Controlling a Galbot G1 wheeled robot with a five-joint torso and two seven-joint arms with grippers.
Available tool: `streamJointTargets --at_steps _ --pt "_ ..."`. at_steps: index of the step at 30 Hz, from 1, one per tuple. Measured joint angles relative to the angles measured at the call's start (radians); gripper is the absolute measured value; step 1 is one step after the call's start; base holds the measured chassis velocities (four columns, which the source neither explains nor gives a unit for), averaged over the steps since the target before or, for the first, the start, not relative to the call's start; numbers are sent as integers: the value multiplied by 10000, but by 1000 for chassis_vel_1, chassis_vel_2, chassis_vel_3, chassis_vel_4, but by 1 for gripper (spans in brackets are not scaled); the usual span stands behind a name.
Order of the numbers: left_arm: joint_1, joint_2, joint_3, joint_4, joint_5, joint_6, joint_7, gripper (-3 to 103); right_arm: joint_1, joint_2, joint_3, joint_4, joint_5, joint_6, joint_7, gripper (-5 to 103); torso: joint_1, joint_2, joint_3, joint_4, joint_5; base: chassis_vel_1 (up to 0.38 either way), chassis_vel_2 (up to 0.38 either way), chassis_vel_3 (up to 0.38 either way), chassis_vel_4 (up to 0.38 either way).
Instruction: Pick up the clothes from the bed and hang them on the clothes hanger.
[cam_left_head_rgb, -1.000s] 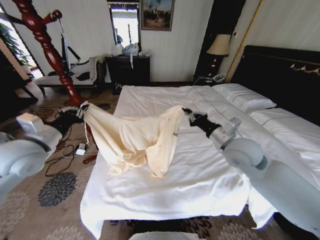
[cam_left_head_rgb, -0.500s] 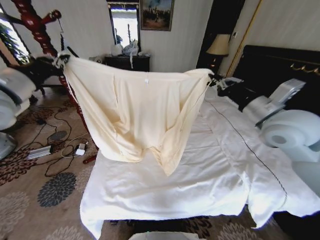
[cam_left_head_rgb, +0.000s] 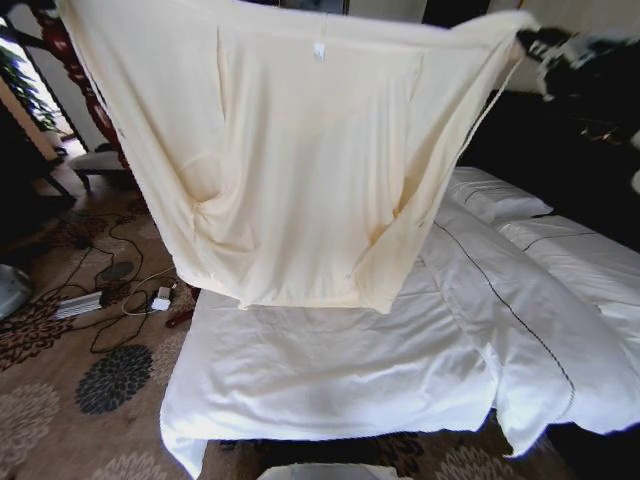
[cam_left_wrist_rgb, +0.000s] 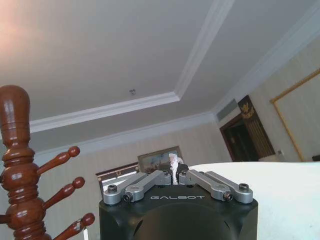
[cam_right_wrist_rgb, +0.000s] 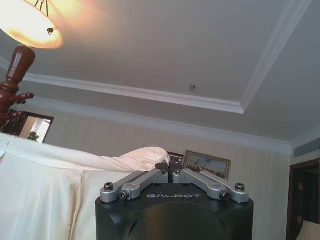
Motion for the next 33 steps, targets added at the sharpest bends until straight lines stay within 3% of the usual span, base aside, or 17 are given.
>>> streamJointTargets --at_steps 7,12,14,16,17,19,20,22,23,26,27,28,29,30,31,33 --pt "-270 -49 29 -427 -334 23 97 2 69 121 109 311 392 -192 261 0 -1 1 -1 -1 6 0 0 0 0" --pt "333 -218 312 -411 360 65 92 2 -270 451 -343 248 -279 -272 282 0 0 0 0 -1 6 0 0 0 0" --pt "666 -489 619 -385 769 105 91 2 -267 669 -861 165 -709 -271 273 0 0 0 0 -3 5 0 0 0 0" --pt "1021 -1286 1584 -422 1696 142 105 2 -126 1185 -2057 -69 -1676 -214 199 0 0 0 1 -3 5 0 0 0 0" --pt "1021 -1286 1584 -422 1696 142 105 2 -126 1185 -2057 -69 -1676 -214 199 0 0 0 1 -3 5 0 0 0 0" --pt "975 -1843 2321 -444 2251 159 132 2 -36 1548 -2667 -307 -2310 -124 73 0 1 0 3 -1 -3 0 0 0 0" --pt "774 -2550 3186 -390 2874 163 175 2 157 2026 -3266 -609 -2786 -66 14 0 3 -2 4 2 -8 0 0 0 0" --pt "402 -3190 4032 -52 3397 120 202 2 520 2596 -3927 -1074 -3107 -24 -14 0 3 -3 4 1 0 0 0 0 0" --pt "402 -3190 4032 -52 3397 120 202 2 520 2596 -3927 -1074 -3107 -24 -14 0 3 -3 4 1 0 0 0 0 0" --pt "-508 -3903 5620 663 3986 6 400 2 1335 3333 -5038 -1908 -3577 58 -57 0 2 0 0 1 16 0 0 0 0" --pt "-1337 -4468 7091 1101 4223 -3 416 2 1808 3752 -5707 -2407 -3768 94 -60 0 0 0 1 5 12 0 0 0 0" --pt "-2248 -4967 8394 1515 4358 4 393 2 2120 4056 -6152 -2741 -3903 114 -59 0 2 -2 4 7 -15 0 0 0 0" --pt "-2248 -4967 8394 1515 4358 4 393 2 2120 4056 -6152 -2741 -3903 114 -59 0 2 -2 4 7 -15 0 0 0 0" --pt "-2820 -5223 9036 1736 4428 35 345 2 2293 4222 -6386 -2925 -3985 127 -58 0 3 -3 6 5 -23 0 0 0 0" --pt "-4352 -5861 10450 2294 4619 40 213 2 2666 4641 -6911 -3380 -4222 161 -37 0 8 -3 6 1 -9 0 0 0 0" --pt "-5785 -6464 11572 2847 4773 37 171 2 2981 5012 -7358 -3802 -4485 202 -33 0 9 -5 7 -4 12 0 0 0 0"
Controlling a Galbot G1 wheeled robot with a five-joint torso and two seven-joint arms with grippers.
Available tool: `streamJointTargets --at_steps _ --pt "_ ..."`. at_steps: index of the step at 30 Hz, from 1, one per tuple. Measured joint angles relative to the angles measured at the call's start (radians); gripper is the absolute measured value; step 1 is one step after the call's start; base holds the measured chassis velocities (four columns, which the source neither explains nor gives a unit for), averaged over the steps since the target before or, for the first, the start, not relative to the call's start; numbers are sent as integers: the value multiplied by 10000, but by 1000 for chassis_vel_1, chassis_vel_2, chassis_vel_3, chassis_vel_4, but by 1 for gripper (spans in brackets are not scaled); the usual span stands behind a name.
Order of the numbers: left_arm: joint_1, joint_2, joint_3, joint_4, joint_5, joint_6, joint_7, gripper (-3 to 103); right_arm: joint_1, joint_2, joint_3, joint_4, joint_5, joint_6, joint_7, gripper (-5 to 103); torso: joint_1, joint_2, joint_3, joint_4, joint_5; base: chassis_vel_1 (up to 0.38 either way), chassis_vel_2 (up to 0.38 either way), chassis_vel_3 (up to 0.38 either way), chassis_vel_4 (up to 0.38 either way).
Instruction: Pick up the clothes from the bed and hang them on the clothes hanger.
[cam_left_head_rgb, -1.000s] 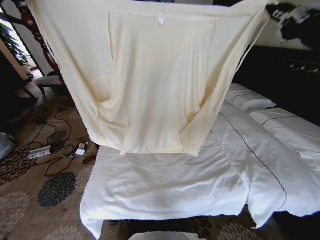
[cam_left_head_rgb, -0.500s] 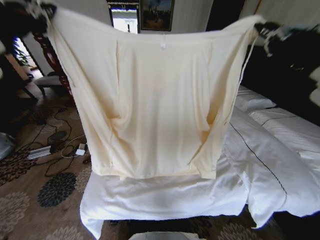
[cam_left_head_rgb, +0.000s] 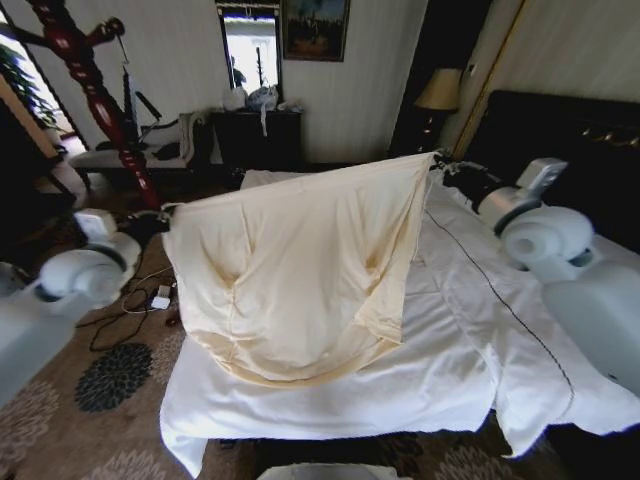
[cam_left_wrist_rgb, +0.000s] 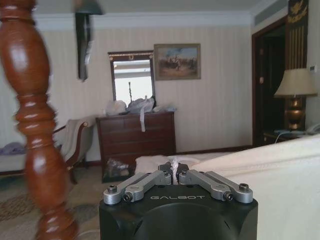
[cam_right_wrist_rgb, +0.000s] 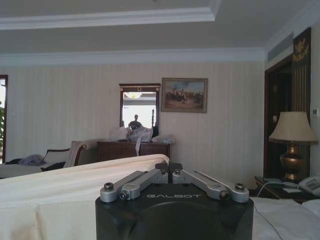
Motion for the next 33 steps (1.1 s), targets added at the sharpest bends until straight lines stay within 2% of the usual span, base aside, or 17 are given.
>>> streamJointTargets --at_steps 1,4,6,7,9,10,11,12,14,16,19,23,26,27,29,30,33 --pt "0 0 0 0 0 0 0 2 0 0 0 0 0 0 0 0 0 0 0 0 0 0 0 0 0" --pt "-2240 -1072 1724 1076 51 -10 -9 2 885 565 -713 -886 -334 116 -111 0 -6 1 -5 -6 -2 0 0 0 0" --pt "-2756 -1290 2120 1334 37 -9 -13 2 1189 712 -927 -1143 -373 144 -163 0 -8 1 -4 -5 -3 0 0 0 0" --pt "-3823 -1765 2936 1828 -4 -14 -8 2 1703 966 -1294 -1607 -435 202 -236 0 -9 2 -6 -1 -8 0 0 0 0" --pt "-4975 -2307 3725 2540 -32 -34 31 2 2462 1360 -1884 -2362 -535 332 -338 0 -8 2 -5 0 -11 0 0 0 0" --pt "-6145 -3021 4444 3529 -2 -118 133 2 3278 1849 -2547 -3308 -603 473 -440 0 -6 1 -3 11 -1 0 0 0 0" --pt "-6800 -3547 4822 4234 52 -188 236 2 3830 2157 -2943 -3901 -614 556 -506 0 -5 0 -2 9 3 0 0 0 0" --pt "-6800 -3547 4822 4234 52 -188 236 2 3830 2157 -2943 -3901 -614 556 -506 0 -5 0 -2 9 3 0 0 0 0" --pt "-8293 -4711 5478 6139 78 -323 552 2 5254 2778 -3753 -5330 -636 820 -638 0 -1 -1 1 2 -12 0 0 0 0" --pt "-8653 -4979 5596 6536 78 -360 655 2 5584 2903 -3913 -5670 -643 898 -668 0 0 -1 1 3 -12 0 0 0 0" --pt "-10167 -5895 5981 8167 -92 -498 1027 2 6930 3452 -4417 -7188 -660 1182 -818 0 -2 2 -4 3 -3 0 0 0 0" --pt "-10701 -6082 6073 8456 -286 -502 1051 2 7484 3623 -4478 -7749 -580 1256 -841 0 -10 6 -9 3 -7 0 0 0 0" --pt "-10701 -5854 6084 7895 -332 -455 838 2 7541 3485 -4463 -7569 -408 1254 -851 0 -9 5 -7 4 -8 0 0 0 0" --pt "-10616 -5702 6052 7586 -331 -426 751 2 7491 3378 -4429 -7355 -348 1237 -851 0 -8 5 -7 5 -7 0 0 0 0" --pt "-10092 -4939 5843 6036 -387 -195 205 2 7029 2899 -4126 -6230 -23 1077 -738 0 -6 5 -6 -3 -13 0 0 0 0" --pt "-10092 -4939 5843 6036 -387 -195 205 2 7029 2899 -4126 -6230 -23 1077 -738 0 -6 5 -6 -3 -13 0 0 0 0" --pt "-9335 -3711 5538 3880 -420 42 -418 2 6045 2092 -3519 -4525 417 767 -415 0 -6 5 -6 7 -10 0 0 0 0"
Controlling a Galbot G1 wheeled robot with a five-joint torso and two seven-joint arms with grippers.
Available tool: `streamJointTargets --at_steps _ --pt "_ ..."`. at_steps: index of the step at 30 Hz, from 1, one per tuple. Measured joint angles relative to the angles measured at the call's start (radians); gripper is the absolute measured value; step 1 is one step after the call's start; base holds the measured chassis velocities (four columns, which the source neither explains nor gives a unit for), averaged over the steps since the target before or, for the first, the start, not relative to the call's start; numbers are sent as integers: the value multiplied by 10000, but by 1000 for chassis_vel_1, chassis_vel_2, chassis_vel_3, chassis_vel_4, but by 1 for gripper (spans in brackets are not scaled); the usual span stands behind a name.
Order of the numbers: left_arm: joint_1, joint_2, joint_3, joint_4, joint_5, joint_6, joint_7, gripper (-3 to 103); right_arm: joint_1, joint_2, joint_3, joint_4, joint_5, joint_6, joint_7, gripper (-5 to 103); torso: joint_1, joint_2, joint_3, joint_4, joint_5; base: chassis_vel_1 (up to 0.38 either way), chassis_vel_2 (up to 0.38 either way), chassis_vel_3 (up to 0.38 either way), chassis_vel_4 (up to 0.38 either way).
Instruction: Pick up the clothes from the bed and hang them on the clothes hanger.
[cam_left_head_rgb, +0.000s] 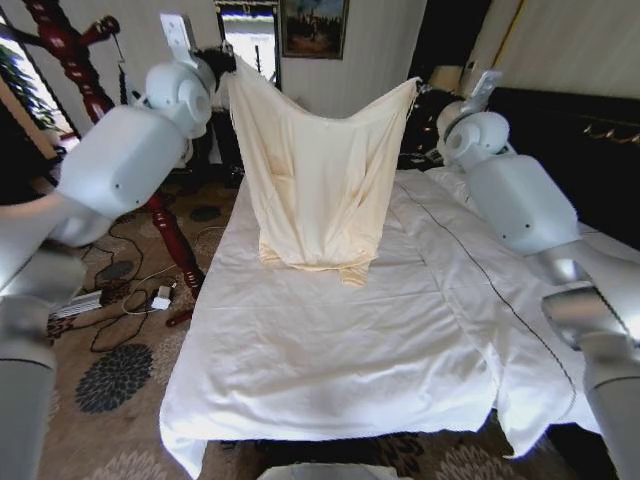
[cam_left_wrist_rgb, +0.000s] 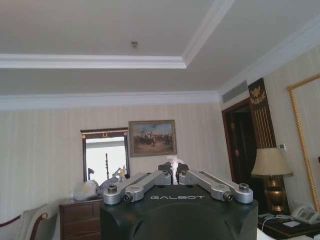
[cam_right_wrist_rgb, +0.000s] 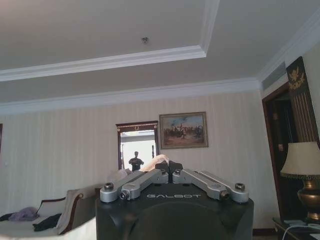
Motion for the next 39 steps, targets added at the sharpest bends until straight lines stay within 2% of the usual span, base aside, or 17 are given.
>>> streamJointTargets --at_steps 3,4,7,8,10,12,14,15,17,20,23,26,30,32,35,37,39 --pt "628 1292 -378 -2383 -510 348 -635 2 -1639 -1268 1294 2327 559 -510 489 0 -3 0 0 4 4 0 0 0 0" --pt "628 1292 -378 -2383 -510 348 -635 2 -1639 -1268 1294 2327 559 -510 489 0 -3 0 0 4 4 0 0 0 0" --pt "1063 2430 -1051 -5093 -1510 920 -1257 2 -2962 -2762 2971 4854 1483 -1066 1047 0 -4 1 -4 -16 6 0 0 0 0" --pt "1063 2430 -1051 -5093 -1510 920 -1257 2 -2962 -2762 2971 4854 1483 -1066 1047 0 -4 1 -4 -16 6 0 0 0 0" --pt "1370 3110 -1643 -6043 -1987 1151 -1454 2 -3362 -3452 3822 5775 1949 -1330 1272 0 -5 1 -4 -22 15 0 0 0 0" --pt "2037 4484 -3317 -7422 -3034 1465 -1527 2 -3419 -4405 4713 7055 2813 -1638 1720 0 -6 2 -7 -11 -1 0 0 0 0" --pt "2578 5358 -4553 -8038 -3693 1624 -1491 2 -3203 -4917 5064 7583 3506 -1801 2017 0 -6 2 -6 4 -4 0 0 0 0" --pt "2578 5358 -4553 -8038 -3693 1624 -1491 2 -3203 -4917 5064 7583 3506 -1801 2017 0 -6 2 -6 4 -4 0 0 0 0" --pt "2951 6686 -5818 -8605 -4584 1710 -1232 2 -2889 -5492 5722 8167 4563 -2049 2317 0 -9 4 -7 11 -15 0 0 0 0" --pt "2439 7425 -6175 -8682 -5532 1896 -1069 2 -2697 -5641 6129 8433 4629 -2183 2441 0 -11 4 -7 -6 2 0 0 0 0" --pt "2137 7660 -6197 -8612 -5937 2257 -1123 2 -2662 -5518 6263 8534 4302 -2223 2590 0 -9 4 -4 -9 10 0 0 0 0" --pt "2418 7700 -6193 -8642 -5703 2444 -1225 2 -2759 -5347 6295 8650 4331 -2371 2802 0 -3 1 0 -4 9 0 0 0 0" --pt "4483 6856 -6273 -8671 -3835 2710 -1650 2 -3434 -4694 5889 8800 3681 -2493 2994 0 -2 0 0 -8 -5 0 0 0 0" --pt "4970 6571 -6236 -8612 -3436 2774 -1806 2 -3602 -4450 5716 8802 3472 -2506 3034 0 -2 0 0 -9 -1 0 0 0 0" --pt "6722 5150 -5766 -8048 -1710 3027 -2402 2 -4406 -3267 4494 8434 2126 -2507 2915 0 2 -3 3 -10 -3 0 0 0 0" --pt "7016 4931 -5700 -7881 -1485 3068 -2504 2 -4552 -2984 4133 8244 1708 -2495 2821 0 4 -4 5 -9 1 0 0 0 0" --pt "7932 4135 -5500 -7215 -688 3160 -2687 2 -4885 -2090 3081 7344 197 -2347 2495 0 6 -5 4 -3 -1 0 0 0 0"
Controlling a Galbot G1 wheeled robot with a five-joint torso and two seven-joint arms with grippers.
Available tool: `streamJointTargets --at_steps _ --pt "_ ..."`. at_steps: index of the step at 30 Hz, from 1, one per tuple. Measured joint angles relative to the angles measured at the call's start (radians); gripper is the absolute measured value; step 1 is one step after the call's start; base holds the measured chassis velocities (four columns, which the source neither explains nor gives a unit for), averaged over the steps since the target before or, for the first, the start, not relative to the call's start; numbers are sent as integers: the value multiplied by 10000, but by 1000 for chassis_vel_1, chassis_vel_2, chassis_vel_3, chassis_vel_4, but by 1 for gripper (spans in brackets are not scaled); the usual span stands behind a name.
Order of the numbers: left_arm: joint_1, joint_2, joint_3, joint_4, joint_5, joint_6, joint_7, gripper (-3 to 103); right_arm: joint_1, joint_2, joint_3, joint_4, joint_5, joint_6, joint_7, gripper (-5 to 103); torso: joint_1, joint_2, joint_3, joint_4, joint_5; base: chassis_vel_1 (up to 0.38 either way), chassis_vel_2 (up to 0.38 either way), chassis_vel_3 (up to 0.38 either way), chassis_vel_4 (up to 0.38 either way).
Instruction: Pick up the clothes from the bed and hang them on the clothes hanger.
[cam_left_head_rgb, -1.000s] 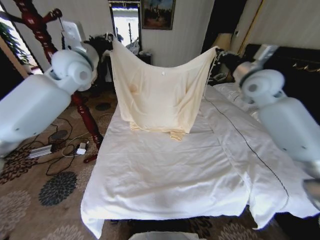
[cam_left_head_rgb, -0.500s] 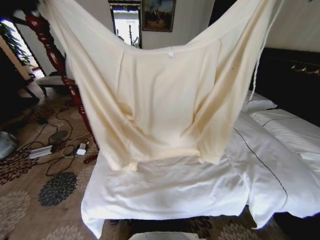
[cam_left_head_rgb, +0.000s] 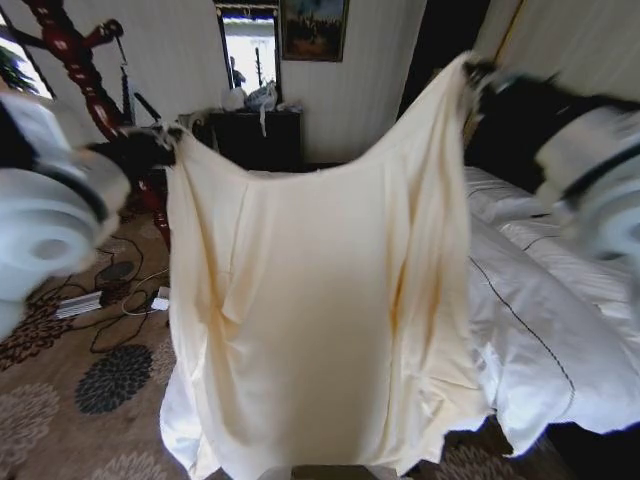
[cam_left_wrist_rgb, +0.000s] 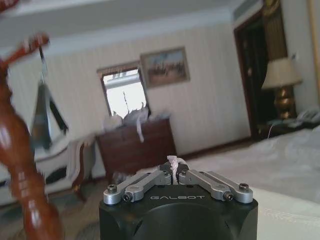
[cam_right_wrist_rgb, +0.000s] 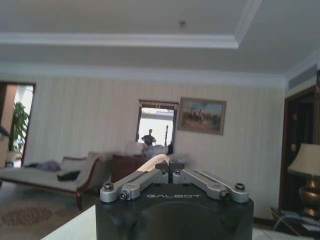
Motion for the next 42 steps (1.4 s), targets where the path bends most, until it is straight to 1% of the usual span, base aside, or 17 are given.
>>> streamJointTargets --at_steps 3,4,5,6,12,14,18,19,23,24,28,29,33,34,36,39,42 --pt "316 -763 363 836 663 2 -26 2 -192 961 -930 -1341 -1344 301 -378 0 -4 1 -2 5 1 0 0 0 0" --pt "316 -763 363 836 663 2 -26 2 -192 961 -930 -1341 -1344 301 -378 0 -4 1 -2 5 1 0 0 0 0" --pt "340 -1413 632 1555 1224 2 5 2 -241 1590 -1513 -2314 -2061 580 -641 0 -7 1 -3 4 2 0 0 0 0" --pt "284 -1745 835 2048 1561 -17 117 2 -245 1943 -1833 -2872 -2440 751 -810 0 -5 1 -2 -2 1 0 0 0 0" --pt "-304 -3231 1769 4658 2785 -195 502 2 -117 3180 -2650 -5345 -3626 1491 -1220 0 -1 0 0 -4 0 0 0 0 0" --pt "-406 -3482 1921 5071 2972 -227 590 2 -91 3326 -2711 -5695 -3755 1580 -1290 0 -2 0 -1 -3 2 0 0 0 0" --pt "-746 -4455 2419 6374 3646 -441 1068 2 -8 3801 -2912 -6869 -4259 1918 -1565 0 -9 2 -5 -5 4 0 0 0 0" --pt "-746 -4455 2419 6374 3646 -441 1068 2 -8 3801 -2912 -6869 -4259 1918 -1565 0 -9 2 -5 -5 4 0 0 0 0" --pt "-1163 -5468 2762 7798 4084 -589 1240 2 227 4496 -3078 -8023 -4680 2310 -1770 0 -7 3 -4 -1 3 0 0 0 0" --pt "-1163 -5468 2762 7798 4084 -589 1240 2 227 4496 -3078 -8023 -4680 2310 -1770 0 -7 3 -4 -1 3 0 0 0 0" --pt "-1796 -6356 3032 9375 4409 -688 1378 2 695 5337 -3407 -9299 -4899 2628 -1918 0 -7 3 -4 2 3 0 0 0 0" --pt "-1796 -6356 3032 9375 4409 -688 1378 2 695 5337 -3407 -9299 -4899 2628 -1918 0 -7 3 -4 2 3 0 0 0 0" --pt "-2816 -7549 3126 11689 5045 -1145 1746 2 1089 6108 -3643 -10617 -5185 2844 -2039 0 -7 3 -4 -2 4 0 0 0 0" --pt "-2816 -7549 3126 11689 5045 -1145 1746 2 1089 6108 -3643 -10617 -5185 2844 -2039 0 -7 3 -4 -2 4 0 0 0 0" --pt "-3396 -8183 3110 12937 5469 -1423 2055 2 1376 6555 -3702 -11401 -5366 2965 -2068 0 -6 3 -3 -7 6 0 0 0 0" --pt "-3616 -8386 3149 13413 5635 -1528 2192 2 1649 6815 -3790 -11975 -5522 3127 -2103 0 -6 4 -4 -6 3 0 0 0 0" --pt "-3675 -8586 3155 13722 5810 -1575 2236 2 2116 7254 -3844 -13074 -5772 3416 -2145 0 -6 3 -4 5 2 0 0 0 0"
